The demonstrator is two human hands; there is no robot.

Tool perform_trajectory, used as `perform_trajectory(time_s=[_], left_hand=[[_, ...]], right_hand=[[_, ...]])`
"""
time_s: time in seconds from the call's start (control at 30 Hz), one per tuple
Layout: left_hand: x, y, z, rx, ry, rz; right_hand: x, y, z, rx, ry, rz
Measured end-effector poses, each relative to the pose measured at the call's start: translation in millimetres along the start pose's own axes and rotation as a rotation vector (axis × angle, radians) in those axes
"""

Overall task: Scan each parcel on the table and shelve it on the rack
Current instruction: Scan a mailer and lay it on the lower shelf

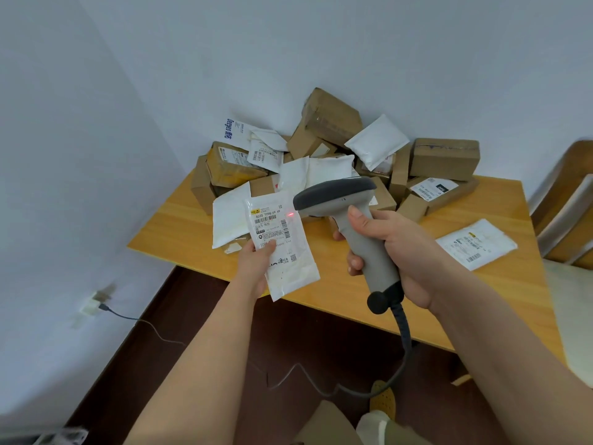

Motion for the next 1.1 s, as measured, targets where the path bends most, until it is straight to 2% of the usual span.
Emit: perform_trajectory(time_s=[0.33,0.57,0.73,0.93,1.1], left_hand=[[-39.3,-14.4,16.2,-0.015,-0.017,0.069],[-100.0,-69.3,5.7,-0.140,0.034,0.001],[-166.0,-144.0,1.2,-0.243,0.101,-0.149],[-253.3,-242.1,30.2,-0.415,0.154,-0.354],[-331.5,-342.4,62.0,-0.588,0.215,-0.553]], right_hand=[[-63.3,16.8,-7.5,0.022,-0.027,-0.038],[-81.7,59.9,-2.4,-0.017,-0.048,0.107],[-102.3,112.0,-1.9,-0.108,-0.072,0.334],[-143.9,189.8,-34.5,-0.206,-0.046,0.587],[-195.4,262.2,-68.8,-0.314,-0.036,0.700]])
Point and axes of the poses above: each hand's wrist, its own x-axis towards the middle knuckle, its own y-axis out of the palm, z = x × y, the point moved 9 cm from there along x, towards the middle knuckle, and after that the axes turned 13 degrees about -x, right-handed, at the moved point
